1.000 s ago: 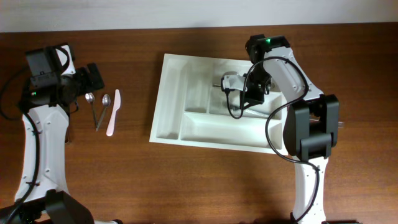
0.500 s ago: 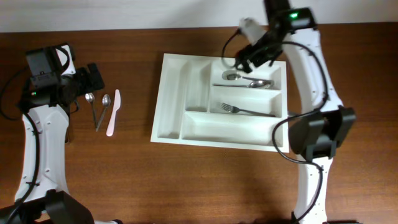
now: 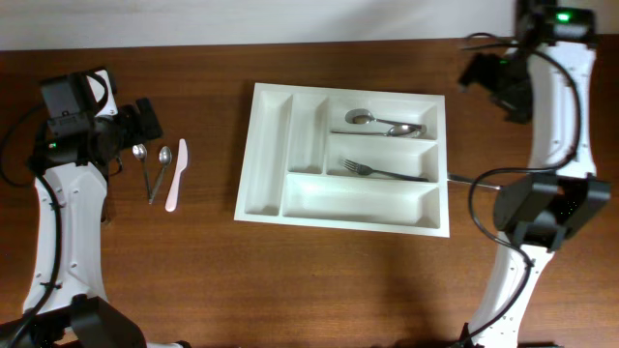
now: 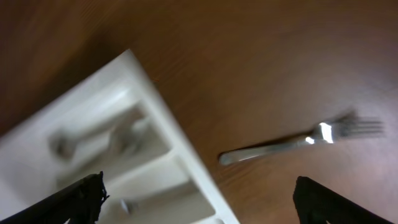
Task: Pack container
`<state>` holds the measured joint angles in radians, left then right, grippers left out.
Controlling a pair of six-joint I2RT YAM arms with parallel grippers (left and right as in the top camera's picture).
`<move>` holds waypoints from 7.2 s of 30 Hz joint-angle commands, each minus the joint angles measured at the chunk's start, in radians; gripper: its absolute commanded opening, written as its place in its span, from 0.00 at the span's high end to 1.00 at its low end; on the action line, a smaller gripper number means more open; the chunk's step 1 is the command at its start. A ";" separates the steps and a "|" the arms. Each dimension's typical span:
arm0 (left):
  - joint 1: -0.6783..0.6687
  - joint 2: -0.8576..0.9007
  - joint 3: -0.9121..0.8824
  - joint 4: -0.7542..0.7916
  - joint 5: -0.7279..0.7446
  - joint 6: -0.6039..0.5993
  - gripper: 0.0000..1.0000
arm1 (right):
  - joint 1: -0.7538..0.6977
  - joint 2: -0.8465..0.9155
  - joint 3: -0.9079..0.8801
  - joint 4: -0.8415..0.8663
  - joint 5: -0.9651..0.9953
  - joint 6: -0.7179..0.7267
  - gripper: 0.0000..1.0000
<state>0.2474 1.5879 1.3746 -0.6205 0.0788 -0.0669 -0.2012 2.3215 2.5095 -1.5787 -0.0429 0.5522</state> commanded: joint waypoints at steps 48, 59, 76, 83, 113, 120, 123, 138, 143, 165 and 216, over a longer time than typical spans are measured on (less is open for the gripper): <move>0.004 0.007 0.018 0.001 0.011 0.016 0.01 | -0.021 -0.422 -0.103 -0.120 0.463 0.380 0.01; 0.004 0.007 0.018 0.001 0.011 0.016 0.01 | -0.121 -0.153 -0.481 0.100 0.145 0.413 0.06; 0.004 0.007 0.018 0.002 0.011 0.016 0.01 | -0.113 -0.123 -0.867 0.498 0.038 0.460 0.18; 0.004 0.007 0.018 0.001 0.011 0.016 0.01 | -0.113 -0.123 -0.969 0.609 0.027 0.443 0.36; 0.004 0.007 0.018 0.001 0.011 0.016 0.01 | -0.114 -0.129 -1.046 0.723 0.149 0.183 0.96; 0.004 0.007 0.018 0.001 0.011 0.016 0.01 | -0.105 -0.200 -0.914 0.678 0.152 -0.223 0.96; 0.004 0.007 0.018 0.001 0.011 0.016 0.01 | -0.087 -0.229 -0.829 0.631 0.152 -0.332 0.96; 0.004 0.007 0.018 0.001 0.011 0.016 0.01 | 0.187 -0.270 -0.404 0.296 -0.153 -1.141 0.96; 0.004 0.007 0.018 0.001 0.011 0.016 0.01 | 0.315 -0.265 -0.429 0.220 -0.171 -1.462 0.96; 0.004 0.007 0.018 0.001 0.011 0.016 0.01 | 0.405 -0.071 -0.459 0.219 -0.216 -1.595 0.96; 0.005 0.007 0.019 -0.174 -0.039 -0.145 0.01 | -0.192 -0.168 0.156 0.026 -0.057 -0.419 0.01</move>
<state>0.2489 1.5887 1.3796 -0.7616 0.2138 -0.1741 -0.3920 2.1460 2.6816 -1.5501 -0.0978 0.1123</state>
